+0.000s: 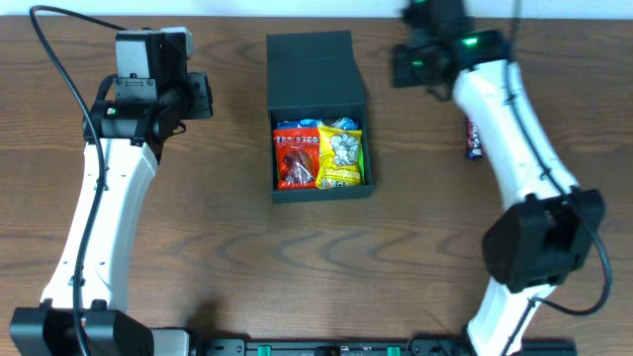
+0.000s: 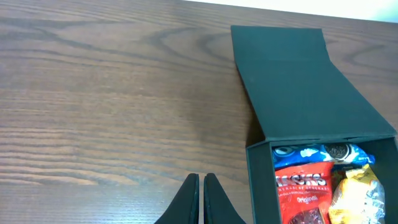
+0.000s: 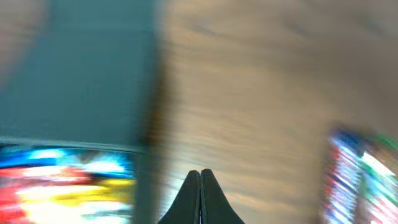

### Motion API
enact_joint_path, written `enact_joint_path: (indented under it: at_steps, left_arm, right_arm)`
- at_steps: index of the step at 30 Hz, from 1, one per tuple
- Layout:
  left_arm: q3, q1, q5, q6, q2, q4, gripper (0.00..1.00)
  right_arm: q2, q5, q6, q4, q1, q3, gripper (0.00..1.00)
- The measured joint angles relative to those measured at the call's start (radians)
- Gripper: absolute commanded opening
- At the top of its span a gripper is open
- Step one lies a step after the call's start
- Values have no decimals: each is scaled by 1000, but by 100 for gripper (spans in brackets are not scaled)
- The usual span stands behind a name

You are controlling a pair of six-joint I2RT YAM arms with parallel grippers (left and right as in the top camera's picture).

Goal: Pack container
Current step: 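Grasp the blue Dairy Milk bar with the right gripper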

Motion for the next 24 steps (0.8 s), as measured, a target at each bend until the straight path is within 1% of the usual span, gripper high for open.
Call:
enact_joint_path:
  at_steps: [5,6,7,8,9,10,11,14,19,24]
  left_arm:
    - [0,0,0,0,0,0,6]
    - [0,0,0,0,0,0,6]
    - [0,0,0,0,0,0,6]
    - [0,0,0,0,0,0,6]
    - [0,0,0,0,0,0,6]
    - [0,0,0,0,0,0,6]
    - [0,0,0,0,0,0,6]
    - [0,0,0,0,0,0,6]
    - [0,0,0,0,0,0,6]
    - [0,0,0,0,0,0,6]
  right_arm:
    - [23,85,-4,-38,-154,-73,12]
    - [24,93,-3,-37,-173,-84,17]
    - [25,99,-2,-33,-192,-96,26]
    - [26,106,-1,-33,-208,-106,29]
    - [28,111,-7,-26,-220,-117,35]
    - [31,113,-8,-23,-229,-126,43]
    - [34,116,-9,-5,-234,-142,46]
    - [42,119,-12,50,-237,-208,49]
    - [59,118,-12,142,-237,-320,48]
    - [61,118,-12,185,-237,-392,49]
